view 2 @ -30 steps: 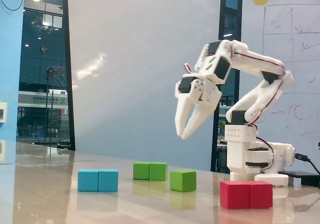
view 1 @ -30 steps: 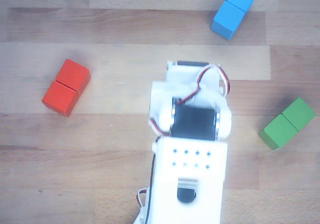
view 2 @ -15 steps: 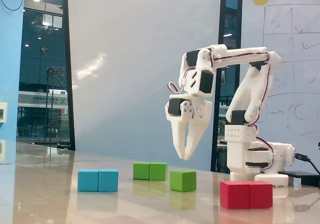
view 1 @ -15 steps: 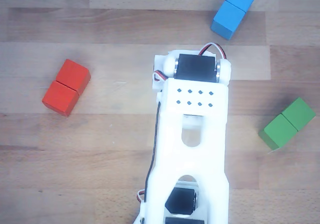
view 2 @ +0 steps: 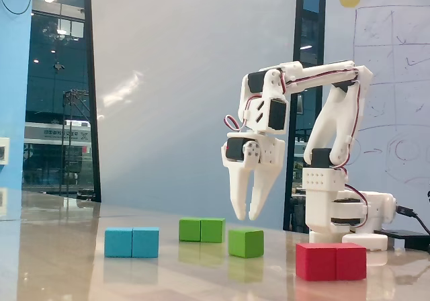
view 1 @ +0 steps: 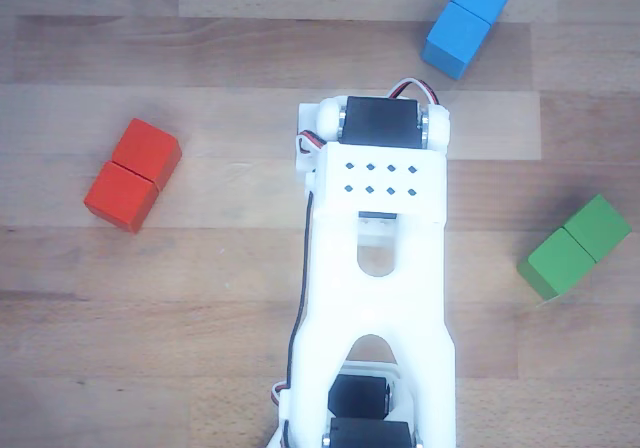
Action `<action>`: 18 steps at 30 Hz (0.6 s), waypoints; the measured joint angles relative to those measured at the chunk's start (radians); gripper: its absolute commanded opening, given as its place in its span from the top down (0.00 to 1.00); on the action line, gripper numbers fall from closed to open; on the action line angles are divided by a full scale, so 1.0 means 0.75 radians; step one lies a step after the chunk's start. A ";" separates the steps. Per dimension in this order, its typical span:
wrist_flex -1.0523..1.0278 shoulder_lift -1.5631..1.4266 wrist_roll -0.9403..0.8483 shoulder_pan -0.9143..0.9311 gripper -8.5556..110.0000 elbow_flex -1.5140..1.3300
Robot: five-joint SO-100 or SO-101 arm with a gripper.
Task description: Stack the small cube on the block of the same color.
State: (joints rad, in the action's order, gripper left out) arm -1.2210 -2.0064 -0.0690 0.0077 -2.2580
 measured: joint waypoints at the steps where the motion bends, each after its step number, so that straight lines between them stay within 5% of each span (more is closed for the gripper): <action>1: 0.000 0.000 0.000 0.000 0.78 0.000; 18: 0.000 0.139 0.000 -0.006 0.71 0.004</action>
State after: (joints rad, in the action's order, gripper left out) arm -1.2210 -1.9021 -0.0690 0.0031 -2.2550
